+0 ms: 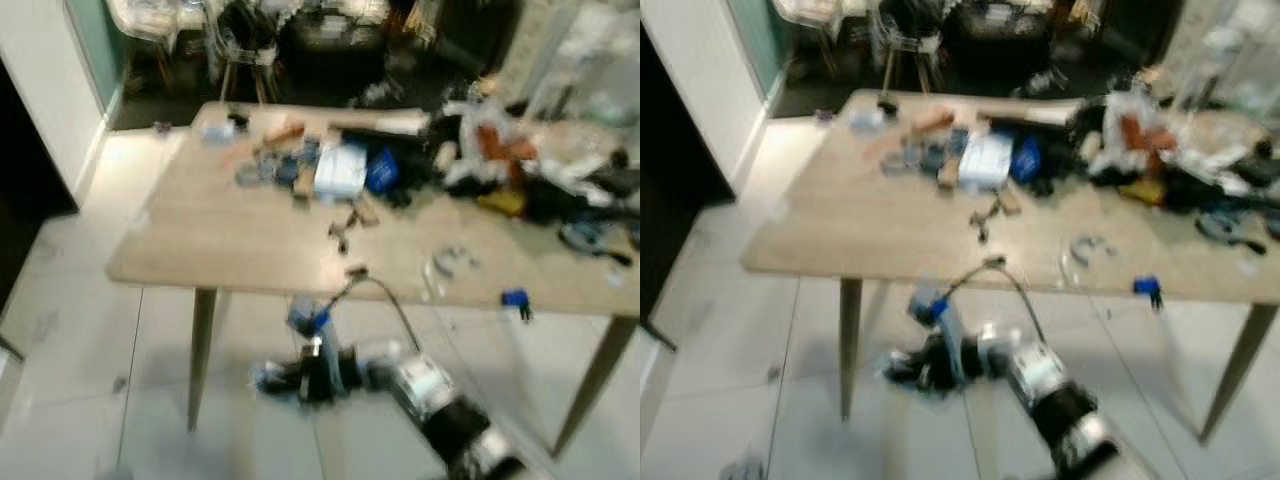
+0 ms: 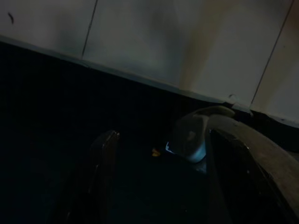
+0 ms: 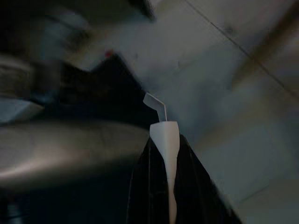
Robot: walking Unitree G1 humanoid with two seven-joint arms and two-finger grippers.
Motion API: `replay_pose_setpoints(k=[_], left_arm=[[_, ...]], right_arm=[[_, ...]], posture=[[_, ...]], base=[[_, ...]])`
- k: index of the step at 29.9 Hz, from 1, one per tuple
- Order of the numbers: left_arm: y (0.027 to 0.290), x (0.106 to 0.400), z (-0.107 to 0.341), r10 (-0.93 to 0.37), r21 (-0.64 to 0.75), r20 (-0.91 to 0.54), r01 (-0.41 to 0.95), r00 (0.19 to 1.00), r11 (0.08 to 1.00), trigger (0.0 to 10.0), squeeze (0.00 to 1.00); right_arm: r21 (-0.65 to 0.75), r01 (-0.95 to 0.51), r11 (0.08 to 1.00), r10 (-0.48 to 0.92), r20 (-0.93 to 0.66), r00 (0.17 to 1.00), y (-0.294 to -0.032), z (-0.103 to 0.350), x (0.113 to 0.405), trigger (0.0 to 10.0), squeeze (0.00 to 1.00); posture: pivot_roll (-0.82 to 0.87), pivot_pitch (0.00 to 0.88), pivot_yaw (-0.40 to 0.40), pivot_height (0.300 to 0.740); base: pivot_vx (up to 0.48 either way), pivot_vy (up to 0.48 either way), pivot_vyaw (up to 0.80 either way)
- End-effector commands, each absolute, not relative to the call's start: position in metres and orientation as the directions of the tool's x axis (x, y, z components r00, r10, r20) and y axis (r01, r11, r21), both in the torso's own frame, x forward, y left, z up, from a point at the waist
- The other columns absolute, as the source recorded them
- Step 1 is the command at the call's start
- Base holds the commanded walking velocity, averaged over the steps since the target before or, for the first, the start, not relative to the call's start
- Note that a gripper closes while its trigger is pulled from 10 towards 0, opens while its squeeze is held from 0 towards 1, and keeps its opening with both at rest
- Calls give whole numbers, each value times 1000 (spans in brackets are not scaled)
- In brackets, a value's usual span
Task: Picking trash to rubbish bin
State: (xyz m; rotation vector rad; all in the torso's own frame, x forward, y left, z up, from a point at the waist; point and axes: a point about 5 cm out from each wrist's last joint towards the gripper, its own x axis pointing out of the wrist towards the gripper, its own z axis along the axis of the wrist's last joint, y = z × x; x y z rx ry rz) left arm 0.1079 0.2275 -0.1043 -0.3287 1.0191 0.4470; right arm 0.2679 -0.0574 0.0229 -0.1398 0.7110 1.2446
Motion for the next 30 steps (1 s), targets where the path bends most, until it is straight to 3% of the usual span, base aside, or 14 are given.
replay_pose_setpoints(k=[1,2,4,9,12,15,16,17,19,23,30], left_arm=[[228,101,-106,208,-49,-880,-518,427,854,10000,0],[228,101,-106,208,-49,-880,-518,427,854,10000,0],[228,99,-107,208,-47,-882,-519,422,854,10000,0],[227,98,-107,209,-46,-883,-520,420,853,10000,0],[227,98,-107,209,-46,-883,-520,420,853,10000,0],[229,97,-107,211,-43,-883,-522,418,852,10000,0],[229,97,-107,211,-43,-883,-522,418,852,10000,0],[229,95,-107,212,-40,-885,-522,414,852,10000,0],[230,94,-107,212,-36,-887,-520,410,854,10000,0],[232,91,-108,214,-31,-889,-518,405,855,10000,0],[232,89,-108,210,-23,-892,-505,400,863,10000,0]], right_arm=[[208,-864,458,714,-665,218,-75,3,267,10000,0],[208,-864,458,714,-665,218,-75,3,267,10000,0],[169,-781,601,586,-757,287,-98,-24,256,10000,0],[117,-666,737,436,-834,337,-126,-48,237,10000,0],[74,-601,796,341,-875,344,-143,-62,222,10000,0],[0,-488,873,172,-935,309,-175,-84,183,10000,0],[0,-488,873,172,-935,309,-175,-84,183,10000,0],[-20,-458,889,113,-959,261,-187,-93,161,10000,0],[-35,-454,890,76,-971,225,-194,-98,148,10000,0],[-52,-481,875,40,-983,180,-200,-103,130,10000,0],[-78,-476,876,27,-978,209,-199,-103,134,10000,0]], posture=[[17,25,7,740],[17,25,7,740],[20,24,5,740],[28,22,3,740],[34,21,2,740],[42,19,4,740],[42,19,4,740],[43,21,6,740],[44,21,6,740],[47,25,10,740],[38,15,20,740]], base=[[-311,0,0],[-311,0,0],[-313,0,0],[-315,0,0],[-315,0,0],[-312,0,0],[-311,0,0],[-311,0,0],[-311,0,0],[-314,0,0],[-316,0,0]])
